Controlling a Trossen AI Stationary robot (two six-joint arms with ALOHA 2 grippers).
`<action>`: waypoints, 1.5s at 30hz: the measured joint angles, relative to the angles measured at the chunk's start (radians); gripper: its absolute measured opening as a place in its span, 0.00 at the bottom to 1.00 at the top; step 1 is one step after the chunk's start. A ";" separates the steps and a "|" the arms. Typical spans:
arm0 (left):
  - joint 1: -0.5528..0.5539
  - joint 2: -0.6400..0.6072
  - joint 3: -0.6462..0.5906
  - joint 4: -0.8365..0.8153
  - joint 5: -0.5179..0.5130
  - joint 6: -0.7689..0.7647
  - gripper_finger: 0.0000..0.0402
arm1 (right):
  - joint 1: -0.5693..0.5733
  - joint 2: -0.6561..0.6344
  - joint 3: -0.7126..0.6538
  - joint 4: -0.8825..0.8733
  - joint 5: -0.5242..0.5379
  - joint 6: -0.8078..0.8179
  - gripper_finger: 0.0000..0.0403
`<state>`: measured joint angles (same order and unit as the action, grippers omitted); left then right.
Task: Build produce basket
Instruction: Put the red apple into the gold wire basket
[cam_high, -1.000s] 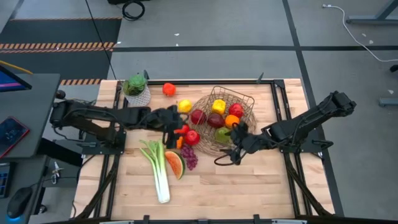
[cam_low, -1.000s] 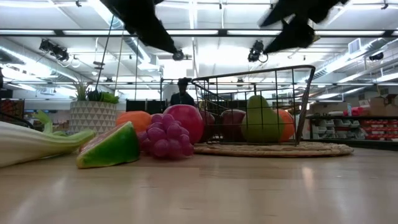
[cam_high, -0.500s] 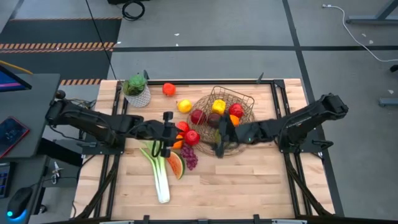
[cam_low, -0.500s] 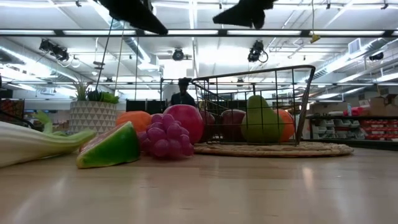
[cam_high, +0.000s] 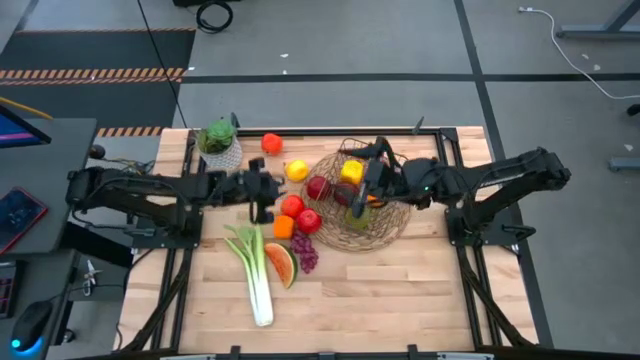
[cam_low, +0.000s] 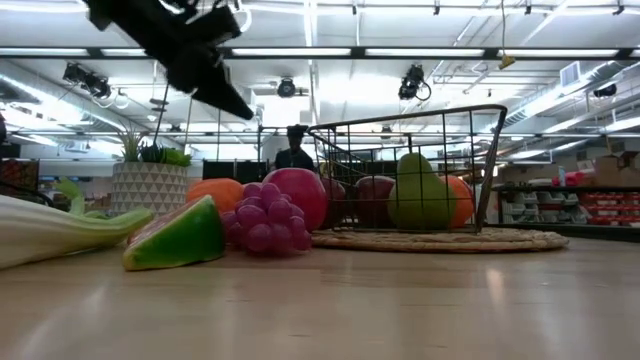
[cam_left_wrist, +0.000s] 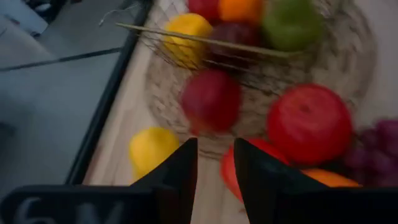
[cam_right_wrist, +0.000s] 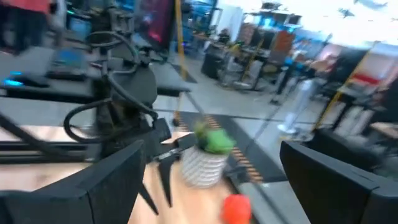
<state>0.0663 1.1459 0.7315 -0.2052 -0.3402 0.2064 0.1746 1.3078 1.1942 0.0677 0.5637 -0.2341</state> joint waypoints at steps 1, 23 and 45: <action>0.035 0.002 0.008 0.009 0.029 0.008 0.27 | -0.003 -0.005 0.014 -0.024 0.010 -0.018 0.93; 0.396 0.247 0.100 0.040 0.185 0.145 0.40 | -0.148 -0.015 -0.004 -0.233 0.022 0.025 0.93; 0.208 0.288 0.238 -0.291 0.282 -0.053 0.86 | -0.211 0.001 -0.003 -0.178 -0.008 -0.012 0.93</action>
<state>0.2741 1.4334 0.9693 -0.4967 -0.0586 0.1532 -0.0360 1.3087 1.1915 -0.1100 0.5560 -0.2458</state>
